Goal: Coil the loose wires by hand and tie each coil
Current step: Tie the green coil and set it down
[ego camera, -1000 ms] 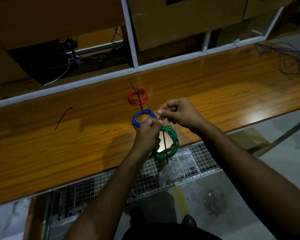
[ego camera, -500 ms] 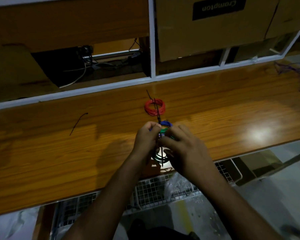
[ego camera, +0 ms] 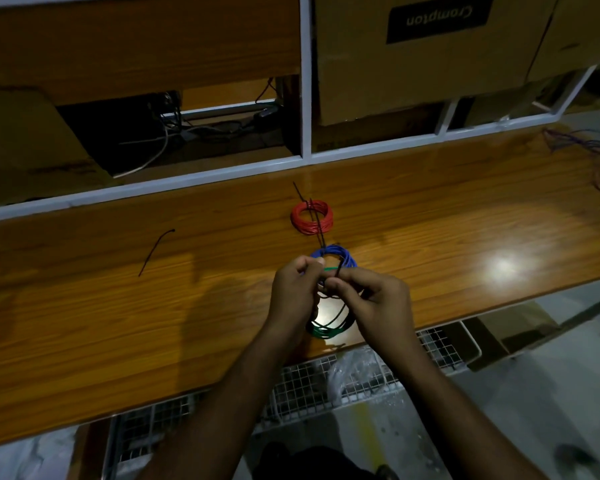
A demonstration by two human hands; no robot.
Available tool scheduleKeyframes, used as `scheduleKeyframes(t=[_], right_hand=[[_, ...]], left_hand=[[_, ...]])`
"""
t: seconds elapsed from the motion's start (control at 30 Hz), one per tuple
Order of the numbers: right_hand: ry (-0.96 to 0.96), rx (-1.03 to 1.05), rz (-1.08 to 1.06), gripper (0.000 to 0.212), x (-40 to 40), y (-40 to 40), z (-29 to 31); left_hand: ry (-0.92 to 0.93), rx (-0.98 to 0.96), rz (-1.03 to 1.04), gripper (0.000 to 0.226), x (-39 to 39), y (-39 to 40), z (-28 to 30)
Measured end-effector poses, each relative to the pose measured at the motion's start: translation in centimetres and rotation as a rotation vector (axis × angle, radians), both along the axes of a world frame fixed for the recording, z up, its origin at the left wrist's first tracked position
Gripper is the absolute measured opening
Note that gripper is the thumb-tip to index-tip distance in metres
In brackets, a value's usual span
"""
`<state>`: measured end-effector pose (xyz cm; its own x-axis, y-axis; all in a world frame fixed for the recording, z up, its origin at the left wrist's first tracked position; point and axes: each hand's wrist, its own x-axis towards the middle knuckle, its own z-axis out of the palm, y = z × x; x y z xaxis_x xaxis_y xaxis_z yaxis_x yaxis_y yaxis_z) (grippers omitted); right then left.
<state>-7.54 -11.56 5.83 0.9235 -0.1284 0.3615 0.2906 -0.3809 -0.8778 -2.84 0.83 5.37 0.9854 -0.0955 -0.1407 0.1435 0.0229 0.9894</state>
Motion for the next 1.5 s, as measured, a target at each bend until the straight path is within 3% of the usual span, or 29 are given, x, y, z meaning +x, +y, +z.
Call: scheduleKeyframes(t=[0.2,0.33,0.6,0.83,1.5], right_hand=[[0.079,0.167,-0.169,0.013,-0.3,0.1,1.2],[0.008,-0.033,-0.343,0.009,-0.2,-0.3,2.1],[-0.248,-0.452,-0.427,0.006,-0.1,-0.3,3.0],[-0.278,-0.571,-0.417,0.007,-0.1,-0.4,3.0],[-0.272,-0.601,-0.404,0.008,0.1,-0.4,3.7]], left_hand=[[-0.081,0.017,-0.014,0.017,-0.2,-0.3,0.8],[-0.104,0.000,0.031,0.017,-0.5,-0.9,1.3],[-0.204,0.104,0.040,0.019,-0.4,-1.5,0.9],[-0.255,0.125,0.039,0.018,-0.3,-1.4,0.7],[-0.306,0.181,0.024,0.018,-0.5,-1.2,1.6]])
